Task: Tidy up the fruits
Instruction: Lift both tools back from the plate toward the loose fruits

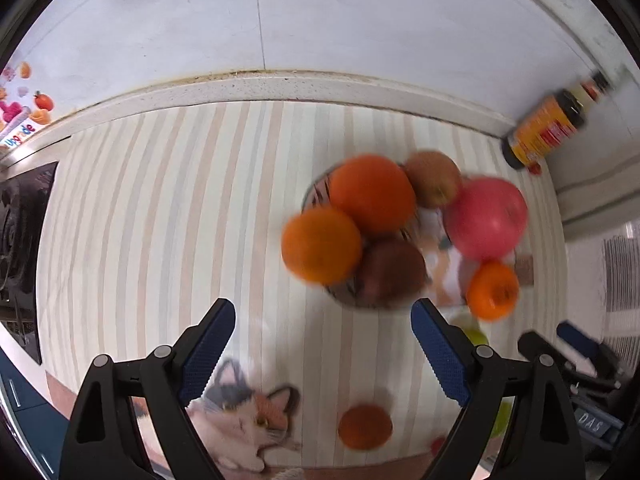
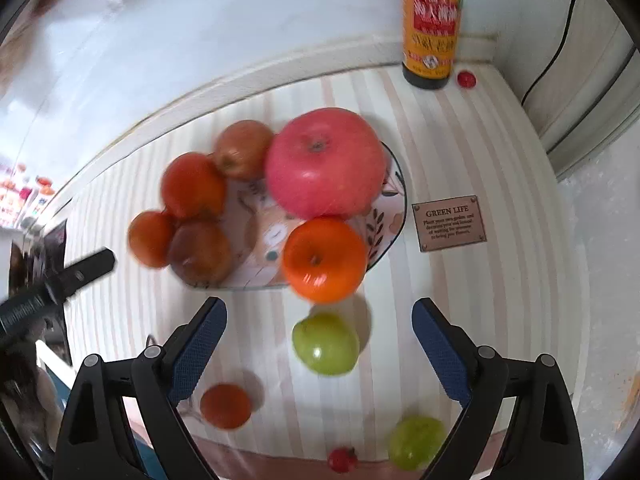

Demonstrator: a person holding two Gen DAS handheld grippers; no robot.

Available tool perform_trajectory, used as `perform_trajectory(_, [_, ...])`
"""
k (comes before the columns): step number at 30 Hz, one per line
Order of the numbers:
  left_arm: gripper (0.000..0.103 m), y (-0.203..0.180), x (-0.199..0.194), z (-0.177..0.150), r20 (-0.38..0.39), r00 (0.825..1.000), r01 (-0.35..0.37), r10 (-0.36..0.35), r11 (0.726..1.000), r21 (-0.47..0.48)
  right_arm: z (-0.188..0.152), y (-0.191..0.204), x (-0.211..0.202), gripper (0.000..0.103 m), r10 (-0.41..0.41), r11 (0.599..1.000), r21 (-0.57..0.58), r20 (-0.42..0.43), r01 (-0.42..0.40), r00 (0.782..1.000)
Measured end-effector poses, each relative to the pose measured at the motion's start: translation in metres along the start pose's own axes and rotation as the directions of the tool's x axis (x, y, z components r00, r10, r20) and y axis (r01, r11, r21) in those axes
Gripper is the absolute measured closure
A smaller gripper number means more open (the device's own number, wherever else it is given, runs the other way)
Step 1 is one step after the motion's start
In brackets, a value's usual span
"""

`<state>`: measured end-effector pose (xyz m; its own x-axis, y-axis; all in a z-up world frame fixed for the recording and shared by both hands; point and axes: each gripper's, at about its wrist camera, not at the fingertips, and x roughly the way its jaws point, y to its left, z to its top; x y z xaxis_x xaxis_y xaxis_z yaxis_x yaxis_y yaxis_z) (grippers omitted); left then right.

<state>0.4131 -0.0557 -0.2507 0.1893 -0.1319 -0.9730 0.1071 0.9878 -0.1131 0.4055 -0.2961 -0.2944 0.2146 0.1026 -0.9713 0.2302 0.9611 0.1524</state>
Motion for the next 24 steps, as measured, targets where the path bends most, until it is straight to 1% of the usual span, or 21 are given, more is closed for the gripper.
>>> perform_trajectory(4, [0.013,-0.003,-0.022,-0.032,0.035,0.999,-0.01,0.009,1.0,0.018,-0.018,0.008,-0.025,0.007,-0.013,0.999,-0.039,0.051,0.015,0.999])
perform_trajectory(9, [0.013,-0.008,-0.057,-0.053,0.105,0.994,-0.01,0.007,1.0,0.029,-0.036,0.017,-0.066,0.007,-0.018,0.996,-0.082,0.123,0.028,0.992])
perform_trajectory(14, [0.013,-0.015,-0.099,-0.07,0.199,0.98,-0.03,0.018,0.998,0.058,-0.055,0.022,-0.101,0.007,-0.011,0.994,-0.103,0.18,0.03,0.984])
perform_trajectory(18, [0.013,-0.021,-0.124,-0.08,0.243,0.97,-0.034,0.014,0.996,0.078,-0.071,0.024,-0.13,0.007,-0.008,0.992,-0.117,0.226,0.035,0.974])
perform_trajectory(24, [0.013,-0.028,-0.142,-0.097,0.254,0.967,-0.014,-0.011,0.995,0.095,-0.09,0.025,-0.16,0.007,0.001,0.991,-0.129,0.27,0.035,0.963])
